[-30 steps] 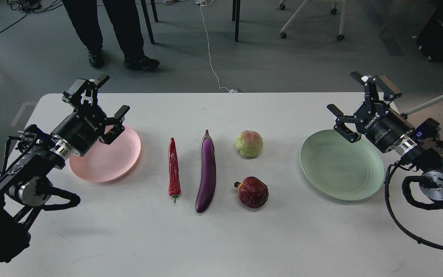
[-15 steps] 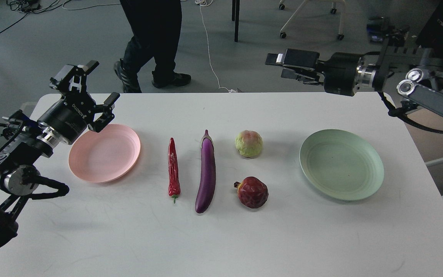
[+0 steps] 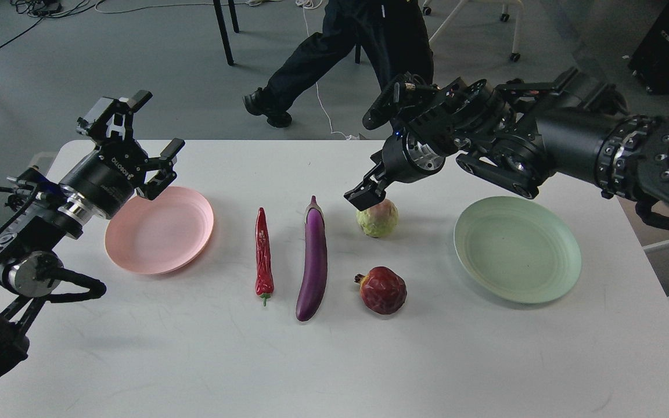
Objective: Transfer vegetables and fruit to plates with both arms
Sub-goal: 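Move the right gripper over the pale peach, then lower the right gripper and grasp the pale peach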
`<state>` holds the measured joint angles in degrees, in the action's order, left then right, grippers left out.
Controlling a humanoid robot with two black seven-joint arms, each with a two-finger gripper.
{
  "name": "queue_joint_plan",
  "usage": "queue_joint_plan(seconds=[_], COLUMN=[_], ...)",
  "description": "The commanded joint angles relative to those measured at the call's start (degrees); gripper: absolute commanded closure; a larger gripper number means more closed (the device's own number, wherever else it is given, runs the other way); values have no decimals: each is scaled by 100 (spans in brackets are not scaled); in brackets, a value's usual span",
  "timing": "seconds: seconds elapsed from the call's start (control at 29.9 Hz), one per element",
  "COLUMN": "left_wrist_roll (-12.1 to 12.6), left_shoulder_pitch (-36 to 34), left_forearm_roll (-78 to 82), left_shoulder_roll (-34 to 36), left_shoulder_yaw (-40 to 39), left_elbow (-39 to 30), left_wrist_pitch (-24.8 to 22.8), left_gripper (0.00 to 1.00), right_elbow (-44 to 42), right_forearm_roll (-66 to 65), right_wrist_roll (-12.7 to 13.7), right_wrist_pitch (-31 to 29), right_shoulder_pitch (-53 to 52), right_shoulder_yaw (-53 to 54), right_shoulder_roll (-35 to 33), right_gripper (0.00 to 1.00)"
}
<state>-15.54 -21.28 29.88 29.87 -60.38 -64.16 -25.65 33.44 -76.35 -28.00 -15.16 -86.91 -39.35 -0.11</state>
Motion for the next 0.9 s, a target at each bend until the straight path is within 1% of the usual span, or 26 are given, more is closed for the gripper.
queue_joint_plan(seconds=[0.0,0.13,0.3,0.47,0.63,0.87], left_wrist_roll=[-10,-10,-10,-10,-10,-19], left_shoulder_pitch=[1,9,18,18,27,27], left_forearm_roll=[1,1,1,1,1,1], left_shoulder_roll=[2,2,2,2,2,2], left_shoulder_yaw=[0,-9,-9,-9,-18,-27], left_elbow=[-9,-18,-18,-18,-18,-18], left_wrist_pitch=[-2,-2,-10,-10,-2,-10], left_gripper=[2,2,2,2,2,2], right_elbow=[-259,-268,-215,-215,-224,-259], right_forearm_roll=[6,59,86,86,86,77], right_wrist_roll=[0,0,0,0,0,0], right_wrist_pitch=[153,162,162,180,197,399], right_shoulder_pitch=[201,412,535,623,737,913], right_shoulder_yaw=[-143,-73,340,376,349,314], right_shoulder_roll=[11,11,11,11,11,11], right_gripper=[1,1,1,1,5,10])
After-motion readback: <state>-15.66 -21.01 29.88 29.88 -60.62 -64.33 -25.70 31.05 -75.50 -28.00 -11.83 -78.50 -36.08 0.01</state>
